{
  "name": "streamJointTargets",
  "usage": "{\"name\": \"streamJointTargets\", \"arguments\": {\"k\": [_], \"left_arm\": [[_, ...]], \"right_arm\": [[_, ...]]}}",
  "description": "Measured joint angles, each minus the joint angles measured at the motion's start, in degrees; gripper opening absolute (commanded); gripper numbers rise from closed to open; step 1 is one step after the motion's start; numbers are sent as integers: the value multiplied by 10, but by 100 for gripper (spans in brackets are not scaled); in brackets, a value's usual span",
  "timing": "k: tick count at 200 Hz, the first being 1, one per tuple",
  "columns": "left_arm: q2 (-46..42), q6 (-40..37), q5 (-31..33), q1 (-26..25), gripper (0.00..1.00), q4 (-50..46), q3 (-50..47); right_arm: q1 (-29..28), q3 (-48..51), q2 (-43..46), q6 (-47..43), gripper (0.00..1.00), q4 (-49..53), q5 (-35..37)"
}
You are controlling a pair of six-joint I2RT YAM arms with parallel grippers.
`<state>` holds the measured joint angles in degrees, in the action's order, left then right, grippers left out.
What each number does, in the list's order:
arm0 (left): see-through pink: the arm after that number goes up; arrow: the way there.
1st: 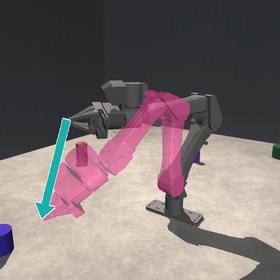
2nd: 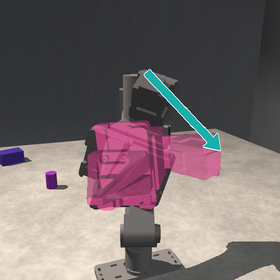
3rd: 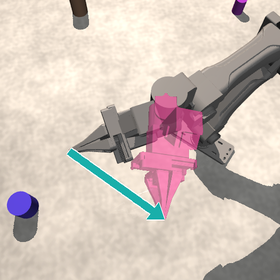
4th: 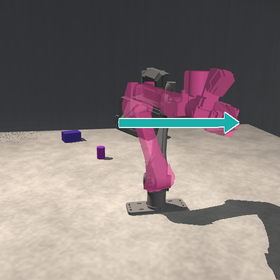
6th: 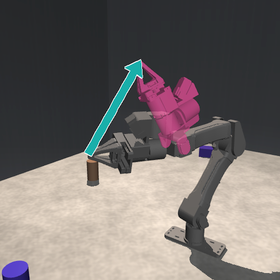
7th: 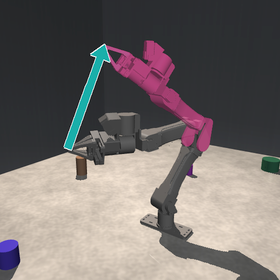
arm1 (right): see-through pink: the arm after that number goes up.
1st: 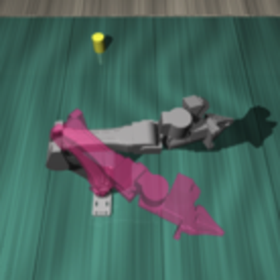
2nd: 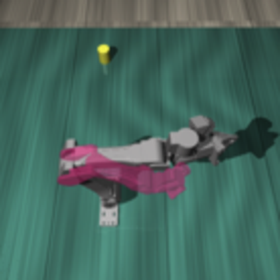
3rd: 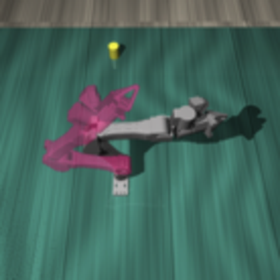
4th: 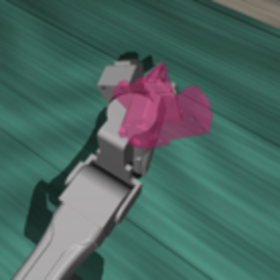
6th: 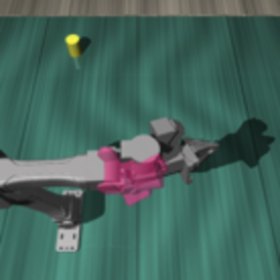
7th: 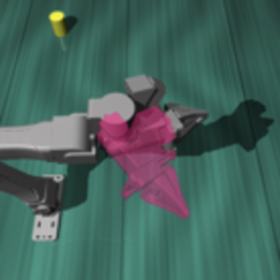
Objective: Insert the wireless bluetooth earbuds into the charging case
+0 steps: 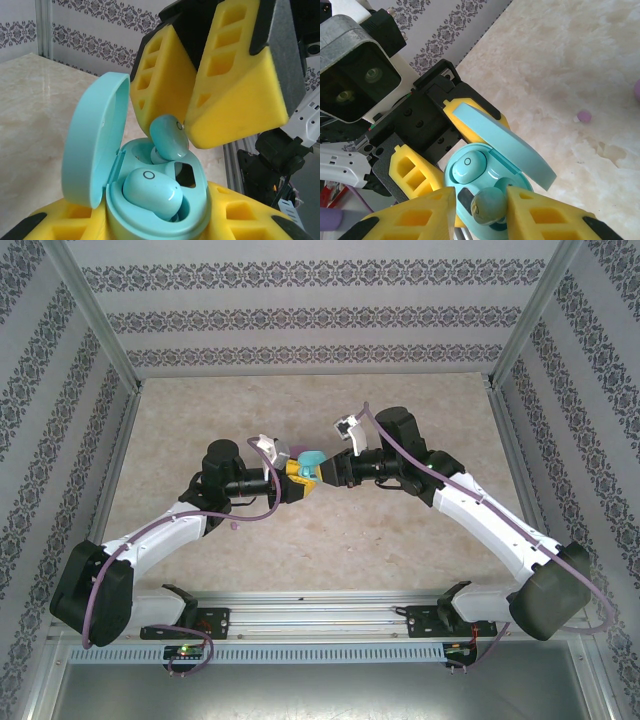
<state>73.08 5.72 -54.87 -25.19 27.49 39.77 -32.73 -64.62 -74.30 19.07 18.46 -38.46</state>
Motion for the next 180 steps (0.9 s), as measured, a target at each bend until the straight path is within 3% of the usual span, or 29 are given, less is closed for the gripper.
{"name": "streamJointTargets", "arguments": {"k": [88, 180], "left_arm": [[0, 0, 0, 0, 13, 1, 0], [15, 0, 0, -4, 13, 17, 5]], "right_arm": [[0, -10, 1, 6, 44, 20, 22], [2, -33, 24, 32, 47, 48, 45]]}}
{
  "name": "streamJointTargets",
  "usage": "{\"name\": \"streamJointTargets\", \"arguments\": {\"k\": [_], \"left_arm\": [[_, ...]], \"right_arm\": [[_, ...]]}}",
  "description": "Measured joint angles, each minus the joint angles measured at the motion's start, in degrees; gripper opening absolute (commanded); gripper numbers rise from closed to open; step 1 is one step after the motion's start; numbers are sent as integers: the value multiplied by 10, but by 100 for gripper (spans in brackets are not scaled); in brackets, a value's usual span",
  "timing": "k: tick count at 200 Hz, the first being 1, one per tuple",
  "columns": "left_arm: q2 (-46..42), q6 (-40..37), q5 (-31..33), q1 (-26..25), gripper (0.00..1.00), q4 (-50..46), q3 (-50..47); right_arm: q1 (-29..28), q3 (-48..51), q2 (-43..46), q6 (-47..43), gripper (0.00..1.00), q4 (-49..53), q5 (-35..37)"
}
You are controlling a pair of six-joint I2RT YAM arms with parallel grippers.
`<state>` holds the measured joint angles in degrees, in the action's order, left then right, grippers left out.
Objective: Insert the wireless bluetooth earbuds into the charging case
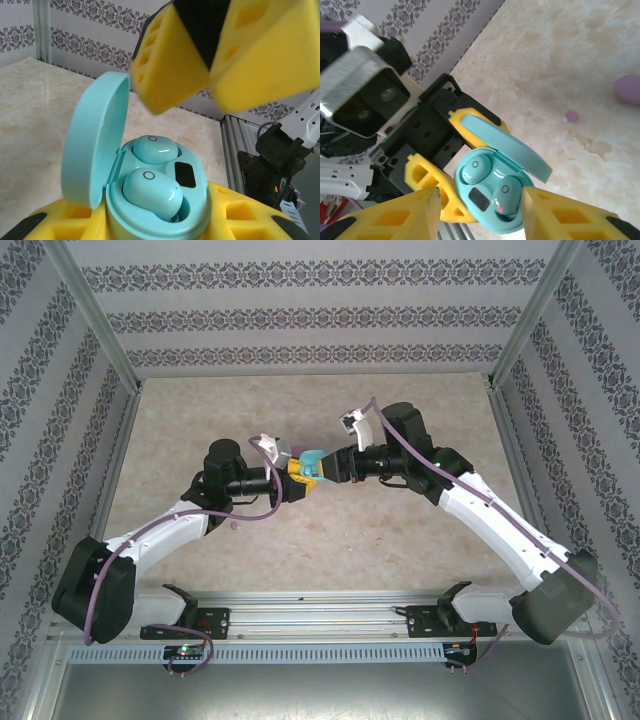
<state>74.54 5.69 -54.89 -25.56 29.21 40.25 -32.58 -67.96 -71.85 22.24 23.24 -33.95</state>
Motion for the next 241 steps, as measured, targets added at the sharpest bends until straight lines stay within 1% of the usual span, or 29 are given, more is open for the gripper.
{"name": "streamJointTargets", "arguments": {"k": [16, 36, 56, 70, 105, 123, 176, 241], "left_arm": [[5, 0, 0, 0, 13, 0, 3], [6, 0, 0, 0, 13, 1, 4], [6, 2, 0, 0, 13, 7, 5], [8, 4, 0, 0, 13, 9, 6], [17, 7, 1, 0, 13, 9, 19], [23, 11, 2, 0, 13, 9, 29], [50, 37, 26, -3, 13, 34, 42], [63, 70, 58, -3, 13, 69, 43]], "right_arm": [[13, 0, 19, 16, 50, -2, 12], [47, 1, 30, 48, 52, -10, 21], [78, 1, 16, 83, 53, -24, 21], [88, 0, -7, 106, 54, -35, 16], [88, -4, -84, 164, 54, -74, -27], [87, -4, -109, 192, 55, -97, -49], [75, 18, -109, 250, 57, -170, -86], [73, 53, -107, 309, 57, -219, -97]]}}
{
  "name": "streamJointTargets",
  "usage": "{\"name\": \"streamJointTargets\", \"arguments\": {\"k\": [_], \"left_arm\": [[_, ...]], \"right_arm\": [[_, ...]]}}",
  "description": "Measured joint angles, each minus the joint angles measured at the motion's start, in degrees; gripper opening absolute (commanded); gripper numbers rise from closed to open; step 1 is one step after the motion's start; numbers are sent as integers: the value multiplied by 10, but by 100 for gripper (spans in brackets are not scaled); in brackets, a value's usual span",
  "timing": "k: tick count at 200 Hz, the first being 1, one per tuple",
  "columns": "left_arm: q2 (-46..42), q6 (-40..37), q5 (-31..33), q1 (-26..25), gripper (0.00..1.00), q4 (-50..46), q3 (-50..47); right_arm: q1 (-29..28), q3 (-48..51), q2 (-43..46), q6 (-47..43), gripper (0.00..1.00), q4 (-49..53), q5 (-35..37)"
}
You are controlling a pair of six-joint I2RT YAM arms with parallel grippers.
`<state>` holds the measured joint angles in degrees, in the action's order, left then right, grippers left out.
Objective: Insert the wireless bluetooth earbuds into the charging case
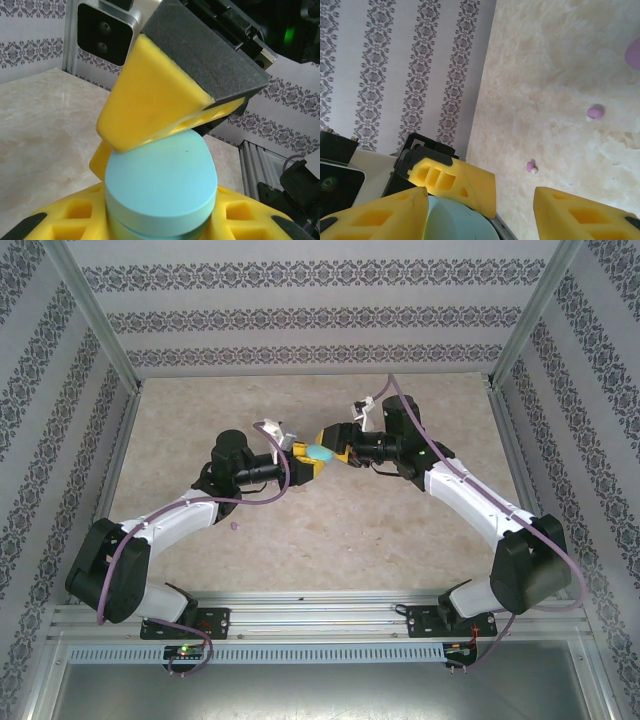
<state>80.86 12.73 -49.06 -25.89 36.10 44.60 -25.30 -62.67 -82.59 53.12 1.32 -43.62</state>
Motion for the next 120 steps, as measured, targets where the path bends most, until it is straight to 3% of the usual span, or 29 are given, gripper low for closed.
{"name": "streamJointTargets", "arguments": {"k": [84, 120], "left_arm": [[0, 2, 39, 0, 14, 28, 0], [0, 0, 41, 0, 23, 34, 0]], "right_arm": [[-12, 8, -1, 79, 42, -69, -24], [-11, 10, -1, 98, 28, -81, -24]]}}
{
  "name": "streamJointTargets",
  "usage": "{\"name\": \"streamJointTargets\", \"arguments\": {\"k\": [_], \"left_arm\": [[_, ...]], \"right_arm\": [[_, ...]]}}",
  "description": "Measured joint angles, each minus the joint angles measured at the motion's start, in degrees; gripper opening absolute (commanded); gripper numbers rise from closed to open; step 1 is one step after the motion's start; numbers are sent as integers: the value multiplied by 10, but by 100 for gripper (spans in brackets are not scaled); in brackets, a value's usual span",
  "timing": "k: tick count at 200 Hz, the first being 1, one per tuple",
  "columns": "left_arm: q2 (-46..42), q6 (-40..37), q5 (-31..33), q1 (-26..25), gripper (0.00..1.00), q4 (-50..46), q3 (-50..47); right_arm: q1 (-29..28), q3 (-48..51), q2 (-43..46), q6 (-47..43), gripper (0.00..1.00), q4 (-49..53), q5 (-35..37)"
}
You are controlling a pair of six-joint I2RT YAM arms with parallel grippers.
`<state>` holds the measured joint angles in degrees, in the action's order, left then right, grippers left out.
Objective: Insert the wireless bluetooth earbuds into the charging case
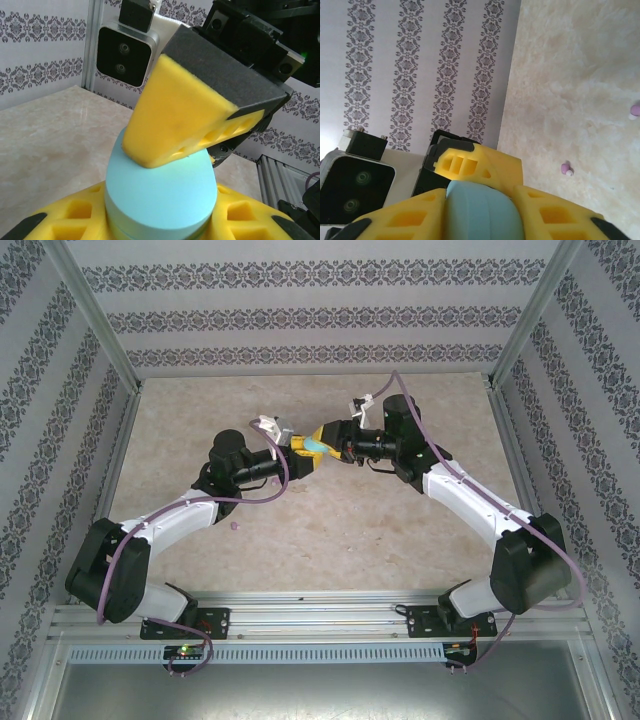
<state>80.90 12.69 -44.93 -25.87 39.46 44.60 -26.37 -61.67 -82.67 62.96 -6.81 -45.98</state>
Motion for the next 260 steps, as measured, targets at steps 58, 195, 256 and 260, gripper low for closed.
{"name": "streamJointTargets", "arguments": {"k": [58, 195, 256, 260], "left_arm": [[-6, -26, 1, 0, 62, -2, -6], [-94, -125, 129, 14, 77, -254, -2], [-21, -147, 141, 62, 75, -326, 25], [-17, -151, 141, 63, 75, -332, 29]], "right_arm": [[4, 4, -4, 32, 21, -25, -10], [158, 11, -194, -75, 23, 35, 14], [195, -42, -325, -155, 32, 89, 16], [195, -45, -327, -160, 33, 95, 16]]}}
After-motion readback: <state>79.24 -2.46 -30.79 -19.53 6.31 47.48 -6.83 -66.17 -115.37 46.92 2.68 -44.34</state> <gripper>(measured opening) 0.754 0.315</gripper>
